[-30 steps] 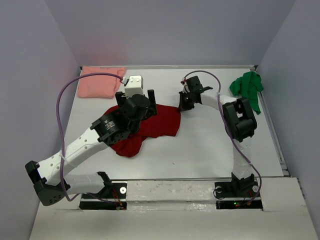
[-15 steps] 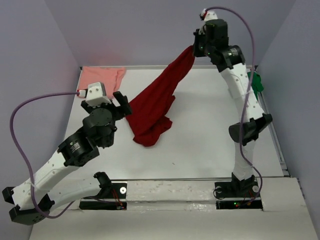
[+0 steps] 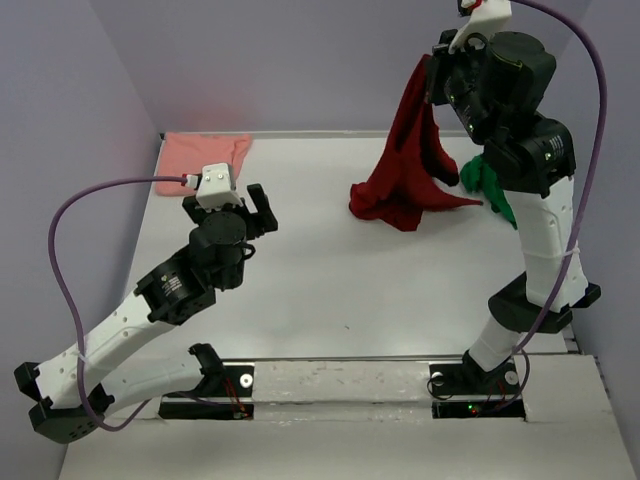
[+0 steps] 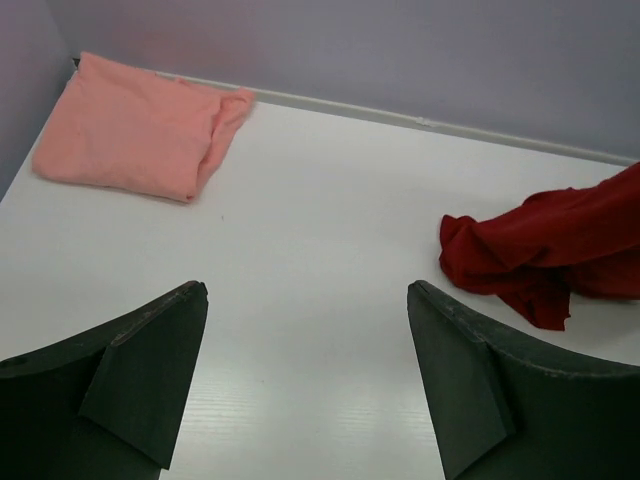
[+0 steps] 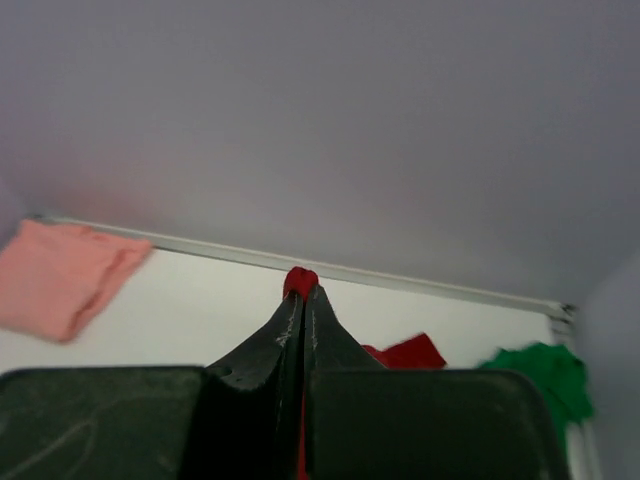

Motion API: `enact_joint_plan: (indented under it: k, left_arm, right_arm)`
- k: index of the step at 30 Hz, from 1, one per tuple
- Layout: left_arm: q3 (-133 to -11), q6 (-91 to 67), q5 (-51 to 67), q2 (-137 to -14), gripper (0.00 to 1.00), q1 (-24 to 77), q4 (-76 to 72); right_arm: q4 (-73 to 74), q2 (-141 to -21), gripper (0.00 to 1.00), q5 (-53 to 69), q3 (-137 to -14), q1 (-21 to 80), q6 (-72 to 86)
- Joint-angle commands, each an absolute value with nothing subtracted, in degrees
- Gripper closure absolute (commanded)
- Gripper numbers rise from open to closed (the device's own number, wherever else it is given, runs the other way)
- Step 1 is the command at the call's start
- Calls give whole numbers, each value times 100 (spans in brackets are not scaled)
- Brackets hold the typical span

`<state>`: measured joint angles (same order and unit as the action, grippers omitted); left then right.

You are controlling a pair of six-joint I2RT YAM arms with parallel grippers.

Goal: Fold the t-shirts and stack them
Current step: Flatten the tshirt out

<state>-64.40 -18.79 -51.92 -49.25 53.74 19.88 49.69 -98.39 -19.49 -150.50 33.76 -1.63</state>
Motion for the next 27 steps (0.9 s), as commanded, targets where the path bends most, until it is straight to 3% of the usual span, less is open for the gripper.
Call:
enact_joint_plan:
  k: [1,7,13,16,21,24,27]
  left_arm:
    - [-6381,-1995,-5194,-4869,9,5379,1846]
    - [-6285,-2091,-5071,-5027,9,5379,1995]
    - [-6152,-2197,-5036,-4852,10,5388,1995]
    - [-6144,-2232,-5124,-4781,9,5388,2092]
    - [-6100,-2188,-5150,-4807,9,5388,2065]
    - [-6056,-2241,-5098,-4834,9,5388,2048]
    - [-6003,-2276,-5028,-4834,9,5388,1952]
  right_arm:
    - [4456,-9457,100,-4078,-14440,3287,-1239]
    - [4580,-9764,100,-3735,-15186,3839,-1160]
    - [4474,-9914,100,-2018,-15443,4745,-494]
    - [4333,-9879,100,-1898,-15284,5314,-413]
    - [3905,-9897,100,-3614,-15338,6763,-1796]
    - [2775,-9861,100,-5300,-15013,7022,-2905]
    - [1345,-10002,100,-6203,-14837,6761,-4701]
